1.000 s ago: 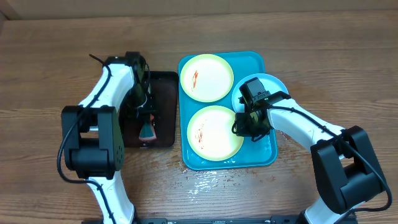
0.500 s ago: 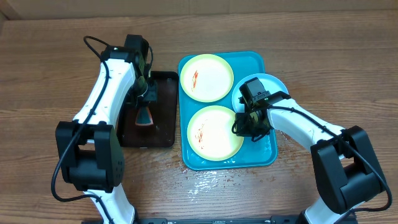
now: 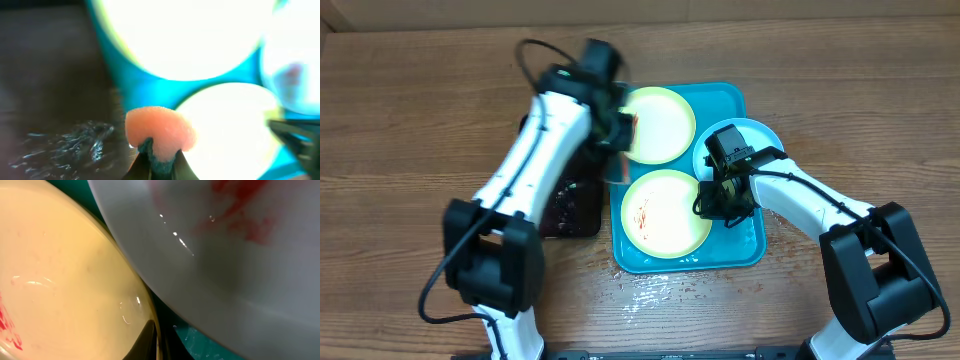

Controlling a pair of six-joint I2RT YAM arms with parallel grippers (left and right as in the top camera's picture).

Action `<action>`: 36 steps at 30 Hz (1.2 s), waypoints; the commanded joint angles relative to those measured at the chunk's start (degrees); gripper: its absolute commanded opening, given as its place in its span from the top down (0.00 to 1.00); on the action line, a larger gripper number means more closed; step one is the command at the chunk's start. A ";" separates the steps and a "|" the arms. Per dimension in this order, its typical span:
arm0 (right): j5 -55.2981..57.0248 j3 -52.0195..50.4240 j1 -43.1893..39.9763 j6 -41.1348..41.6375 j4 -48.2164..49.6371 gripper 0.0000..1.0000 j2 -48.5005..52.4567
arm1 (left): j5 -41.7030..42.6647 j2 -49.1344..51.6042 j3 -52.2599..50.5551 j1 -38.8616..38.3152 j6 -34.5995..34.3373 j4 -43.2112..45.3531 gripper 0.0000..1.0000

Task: Clean dirty plates on tray and stack at the side
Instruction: 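Carry the sponge with the left gripper onto the lower yellow plate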

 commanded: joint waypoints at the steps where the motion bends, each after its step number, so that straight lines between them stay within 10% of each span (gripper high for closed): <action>1: 6.16 -1.07 -0.17 0.96 -0.42 0.96 0.31 | 3.69 1.09 -4.26 -4.85 -5.16 4.20 0.96; 27: 6.62 -1.07 -0.17 0.46 -0.55 0.96 0.31 | -20.09 13.66 -5.86 -7.28 -2.40 -1.40 0.96; 36: 6.62 -1.07 -0.17 0.48 -0.37 0.96 0.31 | 4.90 13.70 -5.88 -8.92 3.72 3.17 0.96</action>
